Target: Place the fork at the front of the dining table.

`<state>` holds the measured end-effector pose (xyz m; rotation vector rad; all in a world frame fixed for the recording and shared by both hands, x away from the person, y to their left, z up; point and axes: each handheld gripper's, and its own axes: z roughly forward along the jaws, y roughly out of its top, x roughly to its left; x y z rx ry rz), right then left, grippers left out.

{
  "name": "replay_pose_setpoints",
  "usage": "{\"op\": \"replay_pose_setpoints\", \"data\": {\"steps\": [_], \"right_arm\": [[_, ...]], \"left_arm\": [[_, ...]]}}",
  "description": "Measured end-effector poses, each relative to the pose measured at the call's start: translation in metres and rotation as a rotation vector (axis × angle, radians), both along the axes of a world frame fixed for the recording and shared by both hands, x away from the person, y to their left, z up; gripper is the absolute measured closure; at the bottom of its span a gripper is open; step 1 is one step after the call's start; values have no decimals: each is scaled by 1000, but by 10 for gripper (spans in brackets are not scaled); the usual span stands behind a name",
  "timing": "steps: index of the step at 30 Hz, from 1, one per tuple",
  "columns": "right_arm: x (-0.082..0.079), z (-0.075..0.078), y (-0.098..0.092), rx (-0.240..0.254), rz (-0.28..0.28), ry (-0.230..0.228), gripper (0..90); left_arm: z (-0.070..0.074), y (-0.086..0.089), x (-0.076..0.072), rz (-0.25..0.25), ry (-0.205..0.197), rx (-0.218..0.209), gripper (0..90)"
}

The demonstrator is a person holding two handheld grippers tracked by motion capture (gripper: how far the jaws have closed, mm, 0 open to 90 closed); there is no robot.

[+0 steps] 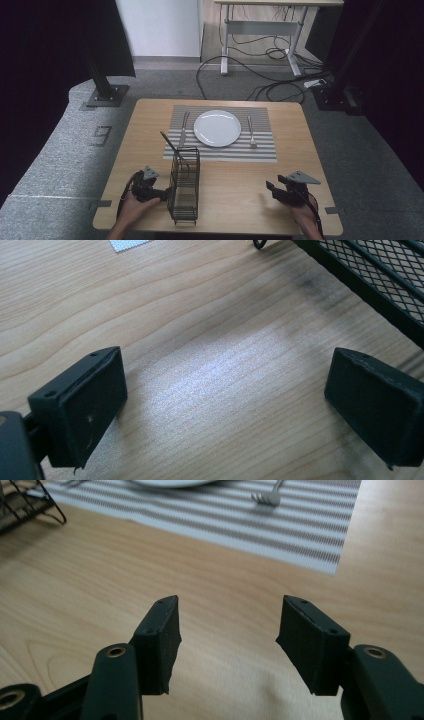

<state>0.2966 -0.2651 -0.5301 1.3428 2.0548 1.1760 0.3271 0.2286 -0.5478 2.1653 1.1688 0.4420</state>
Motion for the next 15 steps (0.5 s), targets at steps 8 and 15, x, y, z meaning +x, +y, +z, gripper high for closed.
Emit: {"op": "replay_pose_setpoints", "data": {"steps": [8,15], "right_arm": [[2,-7,3,-27,11,24,406],[4,-10,1,-39,-4,36,406]], "left_arm": [[0,0,0,0,0,0,31],[0,0,0,0,0,0,31]]}}
